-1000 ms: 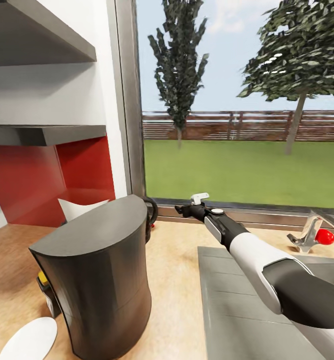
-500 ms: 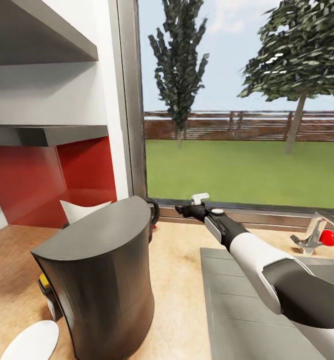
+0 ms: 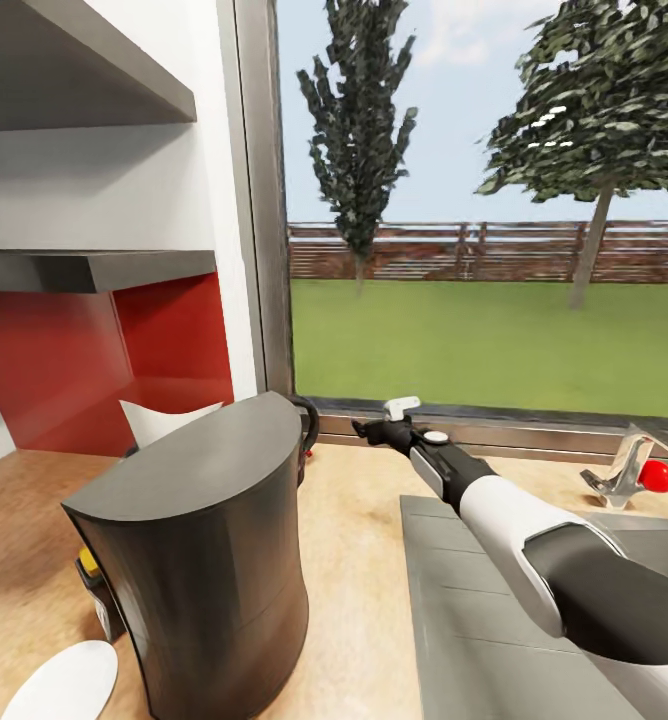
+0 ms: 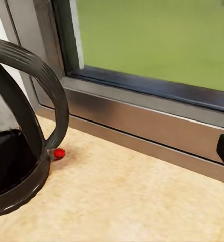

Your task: Set up a coffee station on the kitchen countertop: keep the coffee maker on the countertop, move the bottle of coffee from the kitchen shelf to the counter next to the coffee maker, place a paper coffee filter on top of the coffee maker, put the saucer next to the coffee maker with the coffee cup on the saucer, and place the electric kettle next to the coffee maker.

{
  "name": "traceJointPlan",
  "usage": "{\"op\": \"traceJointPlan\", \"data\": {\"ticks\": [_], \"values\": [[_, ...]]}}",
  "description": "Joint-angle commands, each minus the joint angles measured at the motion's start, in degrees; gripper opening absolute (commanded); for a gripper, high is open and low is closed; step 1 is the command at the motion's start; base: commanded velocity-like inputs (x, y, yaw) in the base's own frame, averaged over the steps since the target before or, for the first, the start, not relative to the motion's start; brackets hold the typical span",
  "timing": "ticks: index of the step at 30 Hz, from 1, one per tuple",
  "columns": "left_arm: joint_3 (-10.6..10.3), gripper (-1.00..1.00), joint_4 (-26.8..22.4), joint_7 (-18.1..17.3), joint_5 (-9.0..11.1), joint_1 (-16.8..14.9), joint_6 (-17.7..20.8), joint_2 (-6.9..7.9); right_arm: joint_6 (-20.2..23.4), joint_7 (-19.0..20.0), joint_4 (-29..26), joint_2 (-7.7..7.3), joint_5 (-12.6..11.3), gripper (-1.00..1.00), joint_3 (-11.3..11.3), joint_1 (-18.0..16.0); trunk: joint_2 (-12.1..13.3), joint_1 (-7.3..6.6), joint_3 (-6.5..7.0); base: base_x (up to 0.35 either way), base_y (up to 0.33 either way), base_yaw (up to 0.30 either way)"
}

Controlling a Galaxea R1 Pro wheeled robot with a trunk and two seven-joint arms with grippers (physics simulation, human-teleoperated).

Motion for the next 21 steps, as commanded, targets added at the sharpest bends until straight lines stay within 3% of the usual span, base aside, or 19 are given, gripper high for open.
{"op": "traceJointPlan", "data": {"ticks": [1, 4, 7, 12, 21], "values": [[0.4, 1.0, -0.1, 0.0, 0.0, 0.1, 0.0, -0.02, -0.1, 0.0, 0.0, 0.11, -0.6, 1.0, 0.4, 0.0, -0.1, 0.02, -0.08, 0.0, 0.0, 0.0], [0.4, 1.0, -0.1, 0.0, 0.0, 0.1, 0.0, 0.04, -0.2, -2.2, 0.0, 2.59, -0.6, 1.0, 0.4, 0.0, -0.1, 0.02, -0.08, 0.0, 0.0, 0.0], [0.4, 1.0, -0.1, 0.0, 0.0, 0.2, 0.0, 0.06, -0.2, -3.1, 0.0, 3.82, -0.6, 1.0, 0.4, 0.0, -0.1, 0.02, -0.08, 0.0, 0.0, 0.0], [0.4, 1.0, -0.1, 0.0, 0.0, 0.2, 0.0, 0.07, -0.2, -3.3, 0.1, 4.48, -0.7, 1.0, 0.4, 0.0, -0.1, 0.02, -0.08, 0.0, 0.001, 0.0], [0.4, 1.0, -0.1, 0.0, 0.0, 0.2, 0.0, 0.07, -0.3, -3.2, 0.1, 4.38, -0.7, 1.0, 0.3, 0.3, -0.1, 0.02, -0.08, 0.0, 0.026, 0.0]]}}
